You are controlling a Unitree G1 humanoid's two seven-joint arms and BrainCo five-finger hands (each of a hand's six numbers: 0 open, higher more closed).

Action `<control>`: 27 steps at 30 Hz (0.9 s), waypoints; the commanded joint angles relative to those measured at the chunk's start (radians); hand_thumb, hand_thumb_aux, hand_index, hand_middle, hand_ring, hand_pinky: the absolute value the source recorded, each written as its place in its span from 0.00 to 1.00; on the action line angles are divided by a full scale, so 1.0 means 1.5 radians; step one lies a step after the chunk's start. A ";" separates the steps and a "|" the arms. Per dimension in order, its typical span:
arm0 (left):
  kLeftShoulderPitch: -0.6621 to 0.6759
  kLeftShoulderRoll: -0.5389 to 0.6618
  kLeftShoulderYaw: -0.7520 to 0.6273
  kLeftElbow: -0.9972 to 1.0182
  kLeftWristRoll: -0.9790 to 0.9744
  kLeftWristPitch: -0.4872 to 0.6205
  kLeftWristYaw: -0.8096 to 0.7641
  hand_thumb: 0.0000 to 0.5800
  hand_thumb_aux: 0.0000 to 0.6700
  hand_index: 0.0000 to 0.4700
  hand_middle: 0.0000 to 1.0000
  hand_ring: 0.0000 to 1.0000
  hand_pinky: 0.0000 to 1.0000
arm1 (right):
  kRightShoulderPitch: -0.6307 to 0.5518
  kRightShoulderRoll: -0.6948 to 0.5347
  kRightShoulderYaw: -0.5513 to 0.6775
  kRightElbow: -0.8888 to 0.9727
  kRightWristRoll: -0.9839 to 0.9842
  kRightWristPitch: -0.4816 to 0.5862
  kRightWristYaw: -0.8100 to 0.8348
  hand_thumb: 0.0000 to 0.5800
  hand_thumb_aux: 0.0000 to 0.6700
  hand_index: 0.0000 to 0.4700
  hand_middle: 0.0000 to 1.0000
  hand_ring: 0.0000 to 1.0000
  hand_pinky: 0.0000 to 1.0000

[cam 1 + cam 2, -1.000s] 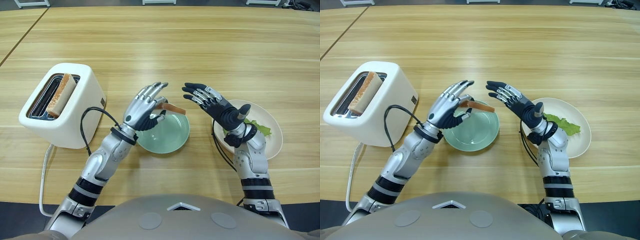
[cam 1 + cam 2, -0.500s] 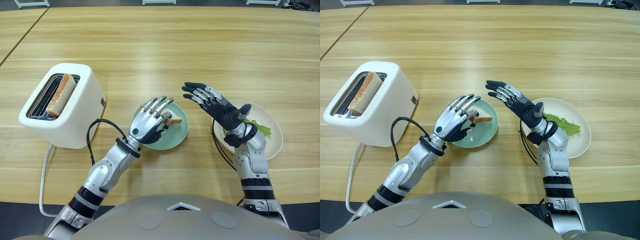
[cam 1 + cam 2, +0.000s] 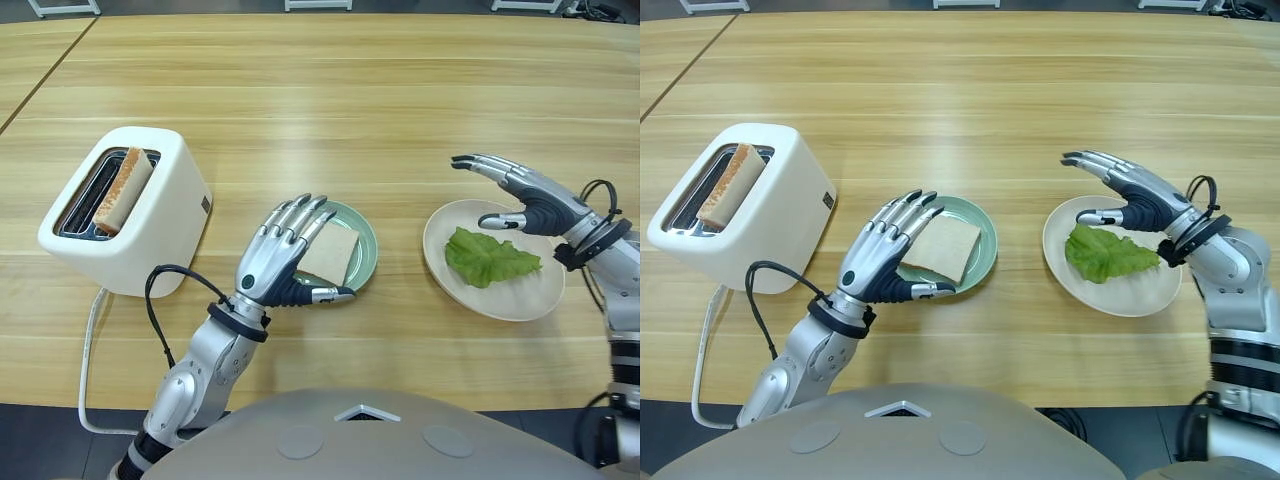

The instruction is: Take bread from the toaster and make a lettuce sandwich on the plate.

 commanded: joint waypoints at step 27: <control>0.117 -0.087 0.093 -0.097 -0.305 0.021 -0.082 0.00 0.00 0.00 0.00 0.00 0.00 | -0.152 -0.231 0.394 0.337 -0.484 -0.024 -0.546 1.00 1.00 1.00 0.00 0.00 0.00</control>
